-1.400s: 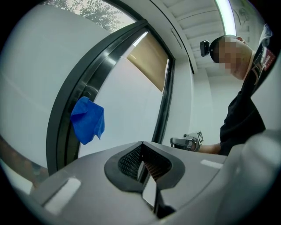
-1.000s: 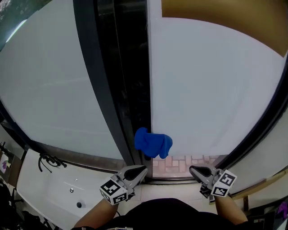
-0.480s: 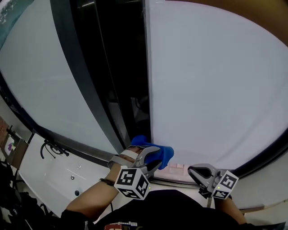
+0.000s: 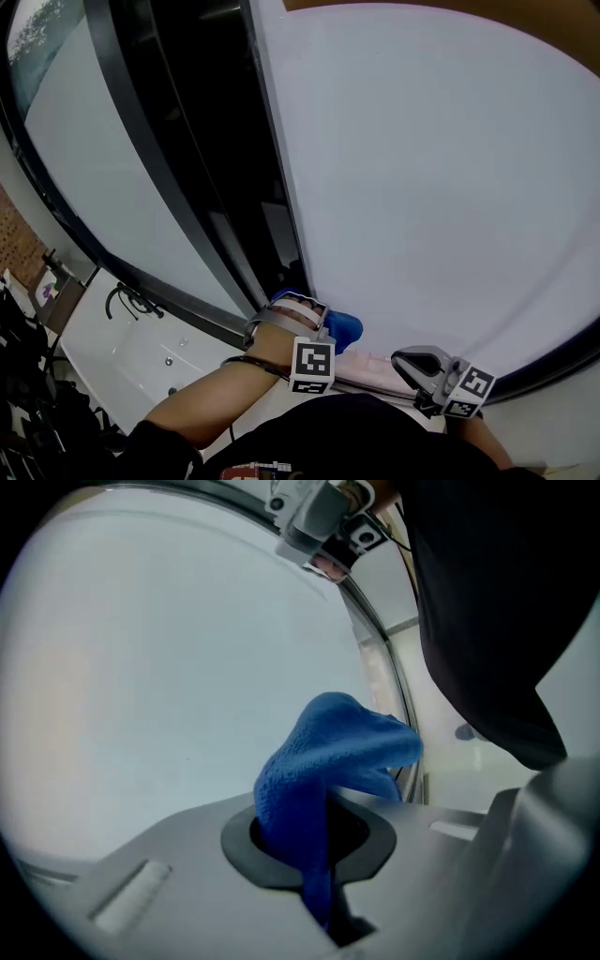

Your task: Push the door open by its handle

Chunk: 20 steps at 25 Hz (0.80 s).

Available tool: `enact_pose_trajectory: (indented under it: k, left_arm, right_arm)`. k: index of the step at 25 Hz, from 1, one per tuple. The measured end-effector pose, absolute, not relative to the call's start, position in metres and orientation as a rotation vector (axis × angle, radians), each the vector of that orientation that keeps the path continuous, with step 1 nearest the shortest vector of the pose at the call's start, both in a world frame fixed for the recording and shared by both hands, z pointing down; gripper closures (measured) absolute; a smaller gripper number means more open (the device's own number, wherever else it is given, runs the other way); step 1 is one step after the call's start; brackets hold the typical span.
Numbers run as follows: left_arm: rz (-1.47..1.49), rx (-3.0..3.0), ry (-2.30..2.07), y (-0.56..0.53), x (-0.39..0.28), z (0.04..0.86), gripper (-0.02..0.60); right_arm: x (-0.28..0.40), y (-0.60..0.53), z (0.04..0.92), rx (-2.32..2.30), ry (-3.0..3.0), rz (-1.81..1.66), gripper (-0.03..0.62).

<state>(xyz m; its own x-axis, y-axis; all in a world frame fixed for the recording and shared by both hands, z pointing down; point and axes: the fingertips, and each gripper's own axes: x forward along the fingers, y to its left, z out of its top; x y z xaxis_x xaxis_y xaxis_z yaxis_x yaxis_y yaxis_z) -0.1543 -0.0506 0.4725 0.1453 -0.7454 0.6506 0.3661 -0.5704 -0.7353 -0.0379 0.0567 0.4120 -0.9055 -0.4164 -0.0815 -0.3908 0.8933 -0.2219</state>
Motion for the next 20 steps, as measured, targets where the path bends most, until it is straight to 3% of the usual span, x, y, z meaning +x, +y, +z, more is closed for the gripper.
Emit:
enact_pose_trajectory:
  k: [20]
  left_arm:
    - [-1.620, -1.206, 0.348, -0.079, -0.159, 0.506, 0.574]
  right_arm:
    - [-0.054, 0.033, 0.414, -0.439, 2.940, -0.313, 0.594]
